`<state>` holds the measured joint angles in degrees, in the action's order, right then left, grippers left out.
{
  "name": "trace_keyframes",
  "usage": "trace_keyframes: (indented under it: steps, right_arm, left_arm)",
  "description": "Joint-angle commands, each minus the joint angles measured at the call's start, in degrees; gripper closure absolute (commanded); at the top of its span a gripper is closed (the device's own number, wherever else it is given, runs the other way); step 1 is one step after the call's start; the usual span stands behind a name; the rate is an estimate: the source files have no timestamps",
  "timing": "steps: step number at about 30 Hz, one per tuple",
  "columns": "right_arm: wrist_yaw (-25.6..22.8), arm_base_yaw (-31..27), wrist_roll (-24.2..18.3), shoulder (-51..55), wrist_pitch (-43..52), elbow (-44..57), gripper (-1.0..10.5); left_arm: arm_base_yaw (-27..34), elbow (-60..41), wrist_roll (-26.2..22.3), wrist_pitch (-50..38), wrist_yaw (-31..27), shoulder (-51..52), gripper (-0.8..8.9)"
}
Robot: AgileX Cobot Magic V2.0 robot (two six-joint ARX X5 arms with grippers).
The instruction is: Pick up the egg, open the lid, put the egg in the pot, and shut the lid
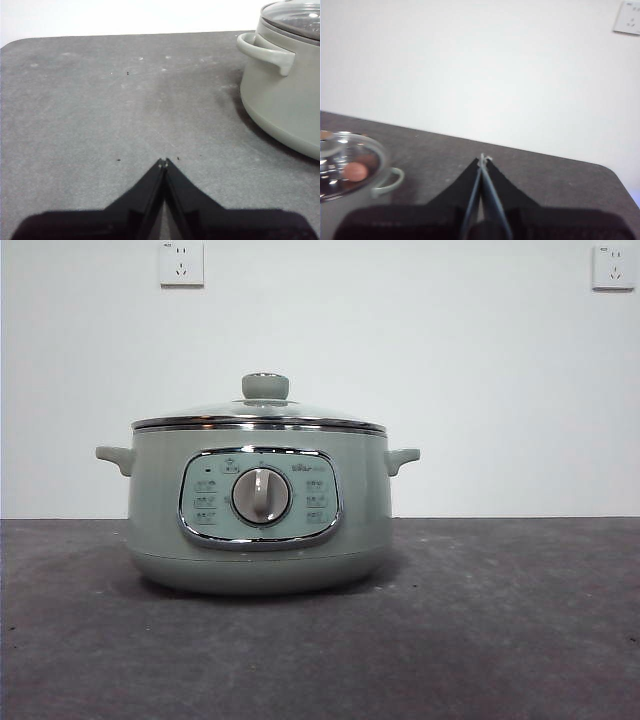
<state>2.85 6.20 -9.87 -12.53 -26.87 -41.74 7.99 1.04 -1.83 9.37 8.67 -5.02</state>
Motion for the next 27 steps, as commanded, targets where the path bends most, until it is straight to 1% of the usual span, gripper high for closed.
trace_keyframes:
  steps: [1,3,7,11,13,15,21,27]
  right_arm:
    - [0.1,-0.9,0.4,3.6,7.5,11.0,9.5]
    - [0.1,-1.1,1.0,5.7,11.6,17.6,9.5]
    - [-0.2,-1.1,2.1,9.6,15.5,27.1,9.5]
    - [-3.8,-1.1,4.8,12.1,17.1,34.0,9.5]
    - [-5.6,-1.1,5.4,12.1,17.1,35.5,9.5]
    - [-5.7,-1.1,5.4,12.1,17.0,36.8,9.5]
    - [-5.6,-1.1,5.4,12.1,17.1,39.6,9.5]
    - [-4.3,-1.1,5.4,12.1,16.4,40.9,9.5]
  left_arm:
    - [0.2,-0.6,0.5,-0.3,0.3,0.0,8.14]
    - [0.2,-0.6,0.5,-0.3,0.3,0.0,8.14]
    - [0.2,-0.6,0.5,-0.3,0.3,0.0,8.14]
    - [0.2,-0.6,0.5,-0.3,0.3,0.0,8.14]
    - [0.2,-0.6,0.5,-0.3,0.3,0.0,8.14]
    - [0.2,-0.6,0.5,-0.3,0.3,0.0,8.14]
    - [0.2,-0.6,0.5,-0.3,0.3,-0.1,8.14]
    - [0.2,-0.6,0.5,-0.4,0.3,-0.1,8.14]
